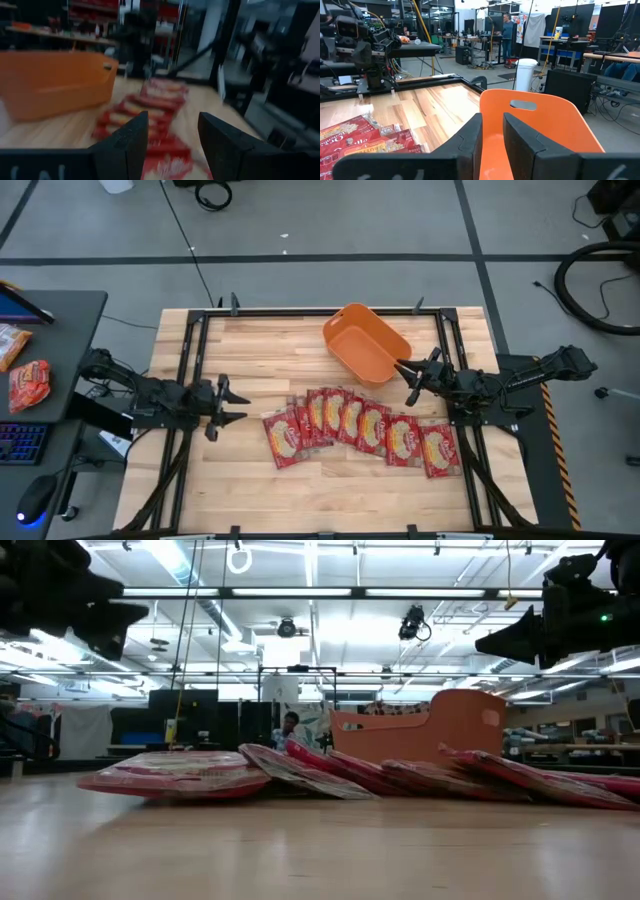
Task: Sort popcorn bags into baskets
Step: Put the popcorn bag into the bin
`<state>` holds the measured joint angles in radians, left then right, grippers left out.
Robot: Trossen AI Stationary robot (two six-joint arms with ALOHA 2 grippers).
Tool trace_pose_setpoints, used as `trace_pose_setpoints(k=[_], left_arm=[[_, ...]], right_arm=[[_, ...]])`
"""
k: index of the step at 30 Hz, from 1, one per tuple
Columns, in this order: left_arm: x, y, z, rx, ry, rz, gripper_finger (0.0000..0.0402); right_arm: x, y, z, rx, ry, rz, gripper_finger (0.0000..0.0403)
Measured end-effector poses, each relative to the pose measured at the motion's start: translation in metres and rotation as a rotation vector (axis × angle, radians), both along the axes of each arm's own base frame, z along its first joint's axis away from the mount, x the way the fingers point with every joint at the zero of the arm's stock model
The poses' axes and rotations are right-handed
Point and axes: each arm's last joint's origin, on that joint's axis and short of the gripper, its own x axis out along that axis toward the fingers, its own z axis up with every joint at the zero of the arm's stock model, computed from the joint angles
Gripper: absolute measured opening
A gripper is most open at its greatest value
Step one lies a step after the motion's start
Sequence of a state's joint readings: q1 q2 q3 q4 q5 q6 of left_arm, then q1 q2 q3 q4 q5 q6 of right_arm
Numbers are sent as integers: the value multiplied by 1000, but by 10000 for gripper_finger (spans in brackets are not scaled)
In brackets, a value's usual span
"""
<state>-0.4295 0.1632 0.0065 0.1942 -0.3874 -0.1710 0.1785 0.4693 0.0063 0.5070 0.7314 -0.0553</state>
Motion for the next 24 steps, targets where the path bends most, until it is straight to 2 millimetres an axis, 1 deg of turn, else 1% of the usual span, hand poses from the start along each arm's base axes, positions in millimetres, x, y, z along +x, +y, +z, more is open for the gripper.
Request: trace_pose_setpoints(k=[9, 12, 18, 24], left_arm=[[-1, 1, 11, -48, -102, 22, 176], [-1, 0, 12, -1, -110, 5, 176], [6, -3, 14, 59, -37, -3, 176], [16, -8, 2, 207, 92, -42, 176]], right_arm=[[0, 0, 0, 0, 0, 0, 82], [0, 0, 0, 0, 0, 0, 82], [0, 0, 0, 0, 0, 0, 82], [0, 0, 0, 0, 0, 0, 82]])
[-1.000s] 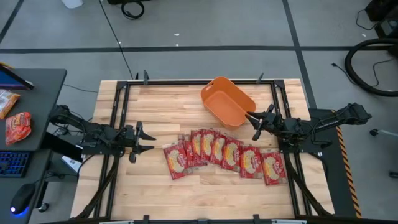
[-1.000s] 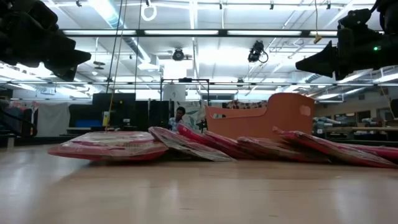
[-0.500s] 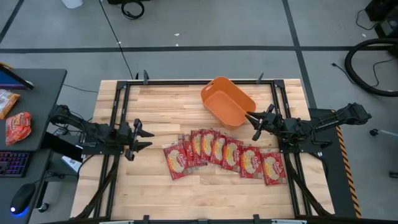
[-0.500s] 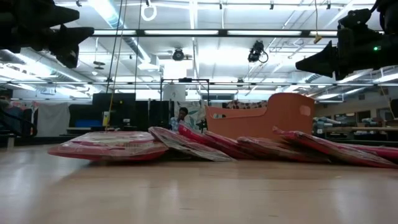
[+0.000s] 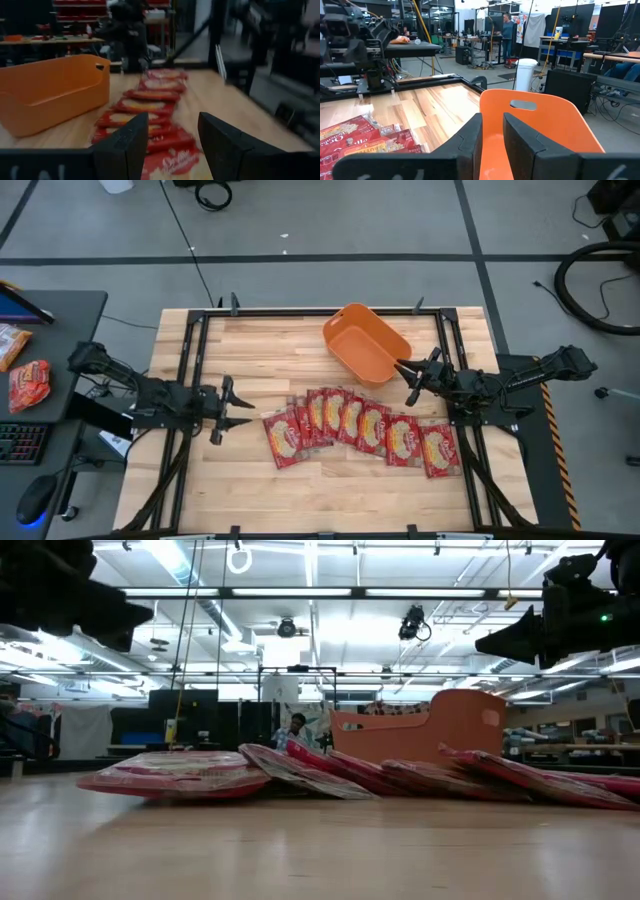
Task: Sort popcorn bags into baskets
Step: Put the popcorn bag into the bin
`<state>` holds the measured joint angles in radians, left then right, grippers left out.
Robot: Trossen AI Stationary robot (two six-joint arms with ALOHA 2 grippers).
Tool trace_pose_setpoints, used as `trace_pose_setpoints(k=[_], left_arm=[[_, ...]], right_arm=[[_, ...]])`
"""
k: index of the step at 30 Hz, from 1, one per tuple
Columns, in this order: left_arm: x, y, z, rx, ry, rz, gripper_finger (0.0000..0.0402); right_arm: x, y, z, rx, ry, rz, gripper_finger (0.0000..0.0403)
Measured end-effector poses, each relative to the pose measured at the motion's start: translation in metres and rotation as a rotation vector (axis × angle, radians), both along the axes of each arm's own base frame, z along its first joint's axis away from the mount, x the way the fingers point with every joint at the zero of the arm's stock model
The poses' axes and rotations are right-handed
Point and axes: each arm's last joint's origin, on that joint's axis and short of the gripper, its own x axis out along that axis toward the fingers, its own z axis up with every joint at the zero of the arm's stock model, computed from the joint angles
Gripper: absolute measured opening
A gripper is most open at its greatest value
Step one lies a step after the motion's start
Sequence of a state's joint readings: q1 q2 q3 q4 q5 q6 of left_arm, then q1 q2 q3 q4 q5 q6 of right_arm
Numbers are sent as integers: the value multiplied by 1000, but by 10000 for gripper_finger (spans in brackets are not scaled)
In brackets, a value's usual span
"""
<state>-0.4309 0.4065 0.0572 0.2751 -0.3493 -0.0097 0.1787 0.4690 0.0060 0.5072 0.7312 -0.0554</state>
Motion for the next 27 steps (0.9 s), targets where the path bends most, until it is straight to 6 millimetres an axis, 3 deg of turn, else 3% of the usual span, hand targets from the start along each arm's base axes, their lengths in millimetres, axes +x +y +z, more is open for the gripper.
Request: trace_pose_setpoints(k=[11, 20, 27], left_arm=[[17, -9, -9, 125, 380, 1, 176], [24, -26, -29, 245, 514, -5, 176], [47, -47, -25, 404, 598, 5, 176]], right_arm=[[0, 0, 3, 7, -36, 0, 82], [-1, 1, 17, 137, -249, 91, 82], [0, 1, 24, 108, -314, 233, 82]])
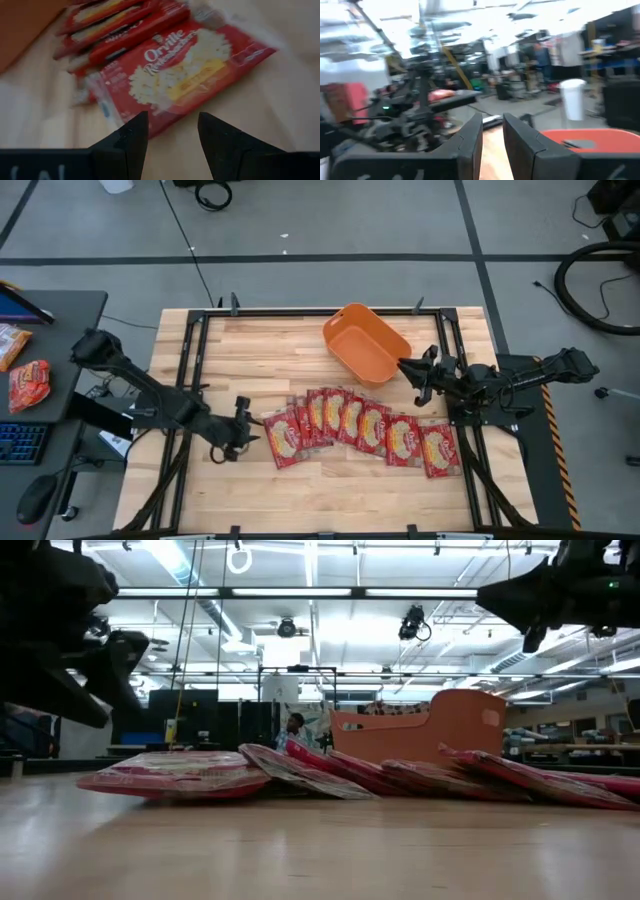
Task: Sort popcorn bags into baskets
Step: Put the popcorn bag into the bin
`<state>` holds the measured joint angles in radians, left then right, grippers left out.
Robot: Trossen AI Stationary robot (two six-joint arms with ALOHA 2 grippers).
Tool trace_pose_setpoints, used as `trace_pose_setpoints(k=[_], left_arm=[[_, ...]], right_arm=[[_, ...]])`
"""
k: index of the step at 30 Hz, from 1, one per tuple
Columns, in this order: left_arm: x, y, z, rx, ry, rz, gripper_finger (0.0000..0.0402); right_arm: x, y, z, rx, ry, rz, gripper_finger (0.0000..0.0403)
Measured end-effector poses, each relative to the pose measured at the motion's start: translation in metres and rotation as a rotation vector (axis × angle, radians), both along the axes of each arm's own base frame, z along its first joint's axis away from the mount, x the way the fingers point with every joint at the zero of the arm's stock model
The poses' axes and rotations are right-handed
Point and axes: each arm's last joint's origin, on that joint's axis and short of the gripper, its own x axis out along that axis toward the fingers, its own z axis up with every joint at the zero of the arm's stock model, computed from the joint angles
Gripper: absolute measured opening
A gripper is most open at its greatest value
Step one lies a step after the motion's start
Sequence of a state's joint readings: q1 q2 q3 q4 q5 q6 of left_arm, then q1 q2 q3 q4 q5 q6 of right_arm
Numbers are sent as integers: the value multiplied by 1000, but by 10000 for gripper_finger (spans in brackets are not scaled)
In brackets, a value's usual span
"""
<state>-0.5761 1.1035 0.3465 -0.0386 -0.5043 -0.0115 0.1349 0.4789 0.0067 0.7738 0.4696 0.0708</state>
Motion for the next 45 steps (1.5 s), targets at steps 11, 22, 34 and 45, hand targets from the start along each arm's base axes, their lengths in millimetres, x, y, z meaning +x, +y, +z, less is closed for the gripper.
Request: trace_pose_setpoints(k=[11, 22, 34, 45], left_arm=[[17, -37, -26, 581, 106, -170, 176], [25, -45, -45, 760, 137, -244, 176], [38, -36, -42, 570, 85, -73, 34], [67, -25, 20, 467, 290, -46, 4]], right_arm=[[4, 0, -5, -47, 65, -4, 82], [6, -8, -8, -46, 88, -66, 82], [10, -12, -13, -24, 124, -90, 82], [12, -12, -15, 12, 133, -81, 82]])
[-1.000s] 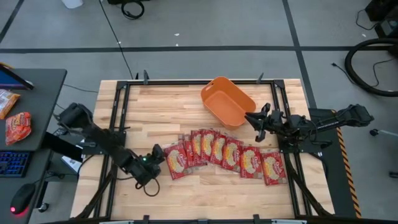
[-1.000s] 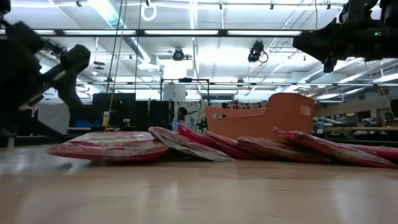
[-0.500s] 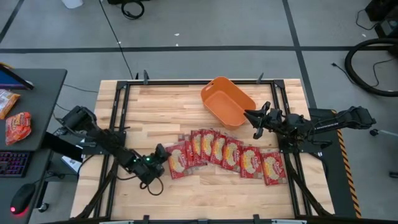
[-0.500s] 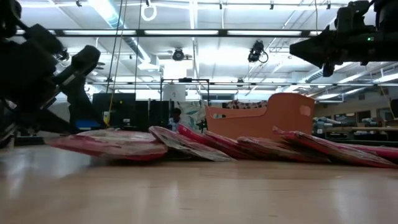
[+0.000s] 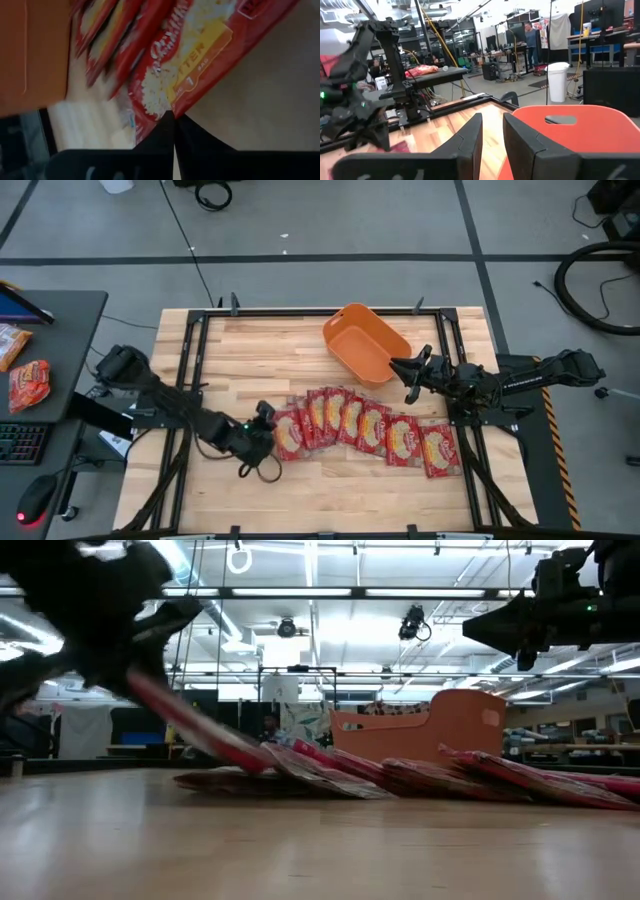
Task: Sort popcorn bags into baskets
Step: Put the popcorn bag into the bin
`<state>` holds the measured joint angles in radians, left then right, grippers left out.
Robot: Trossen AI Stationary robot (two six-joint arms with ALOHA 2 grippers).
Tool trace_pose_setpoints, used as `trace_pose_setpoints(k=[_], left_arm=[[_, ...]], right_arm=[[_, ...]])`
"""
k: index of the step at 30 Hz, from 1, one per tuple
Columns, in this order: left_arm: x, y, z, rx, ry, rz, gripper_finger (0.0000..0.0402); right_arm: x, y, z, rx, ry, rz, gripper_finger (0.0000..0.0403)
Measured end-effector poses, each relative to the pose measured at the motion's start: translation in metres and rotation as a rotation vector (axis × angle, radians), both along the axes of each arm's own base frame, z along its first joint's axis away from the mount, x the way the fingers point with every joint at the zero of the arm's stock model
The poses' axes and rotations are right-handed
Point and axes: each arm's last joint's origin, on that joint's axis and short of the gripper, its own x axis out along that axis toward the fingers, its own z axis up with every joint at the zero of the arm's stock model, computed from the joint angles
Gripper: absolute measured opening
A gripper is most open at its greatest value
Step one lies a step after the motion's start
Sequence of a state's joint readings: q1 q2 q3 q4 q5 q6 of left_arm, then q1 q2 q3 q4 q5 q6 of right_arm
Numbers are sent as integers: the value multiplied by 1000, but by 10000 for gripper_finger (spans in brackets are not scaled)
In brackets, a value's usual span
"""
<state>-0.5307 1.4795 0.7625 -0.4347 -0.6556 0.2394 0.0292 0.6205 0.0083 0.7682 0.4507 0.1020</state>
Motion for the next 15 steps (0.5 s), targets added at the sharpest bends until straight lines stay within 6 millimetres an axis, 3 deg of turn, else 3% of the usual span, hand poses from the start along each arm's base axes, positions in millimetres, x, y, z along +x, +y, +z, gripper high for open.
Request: trace_pose_setpoints(k=[4, 9, 15], left_arm=[[8, 17, 36, -49, 21, 107, 3], [30, 49, 73, -108, -73, 281, 2], [62, 88, 90, -149, -260, 397, 1]], right_arm=[[4, -1, 14, -17, -25, -8, 82], [16, -3, 38, -79, 22, -39, 79], [31, -11, 44, -144, 108, -93, 77]])
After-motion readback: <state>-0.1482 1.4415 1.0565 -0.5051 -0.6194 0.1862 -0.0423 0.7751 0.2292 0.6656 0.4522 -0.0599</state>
